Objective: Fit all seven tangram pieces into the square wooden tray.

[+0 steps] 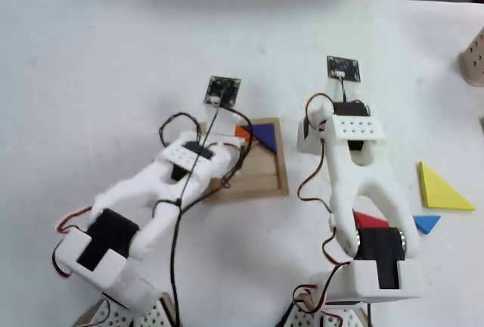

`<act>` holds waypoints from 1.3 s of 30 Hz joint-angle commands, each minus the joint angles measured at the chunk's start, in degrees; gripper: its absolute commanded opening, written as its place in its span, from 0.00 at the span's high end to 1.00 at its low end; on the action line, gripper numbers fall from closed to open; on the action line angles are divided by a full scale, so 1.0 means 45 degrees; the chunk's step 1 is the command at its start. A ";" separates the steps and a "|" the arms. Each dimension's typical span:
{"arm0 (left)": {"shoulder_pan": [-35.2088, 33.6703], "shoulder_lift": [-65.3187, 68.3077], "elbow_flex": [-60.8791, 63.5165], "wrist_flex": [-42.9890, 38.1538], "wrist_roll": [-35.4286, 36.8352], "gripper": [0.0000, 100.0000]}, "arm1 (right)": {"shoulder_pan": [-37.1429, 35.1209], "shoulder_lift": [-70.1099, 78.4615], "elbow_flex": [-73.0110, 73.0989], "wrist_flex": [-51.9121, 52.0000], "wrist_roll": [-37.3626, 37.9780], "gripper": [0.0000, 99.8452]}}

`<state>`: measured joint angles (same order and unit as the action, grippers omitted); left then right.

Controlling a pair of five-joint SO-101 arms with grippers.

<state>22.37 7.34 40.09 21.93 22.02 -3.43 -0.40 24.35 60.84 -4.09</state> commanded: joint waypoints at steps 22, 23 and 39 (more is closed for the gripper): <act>-0.1573 0.1065 -0.2442 0.1192 -0.0313 0.98 | 0.0088 -0.0635 -0.0117 -0.0147 0.0156 0.97; -0.1553 0.1065 -0.2462 0.1192 -0.0313 0.98 | 0.0088 -0.0635 -0.0117 -0.0147 0.0156 0.97; -0.1260 -0.0400 -0.1875 0.1446 -0.0293 0.98 | 0.0107 -0.0635 -0.0117 -0.0147 0.0156 0.97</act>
<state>15.87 12.09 31.82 27.21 22.02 -3.43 -0.40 24.35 60.84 -4.09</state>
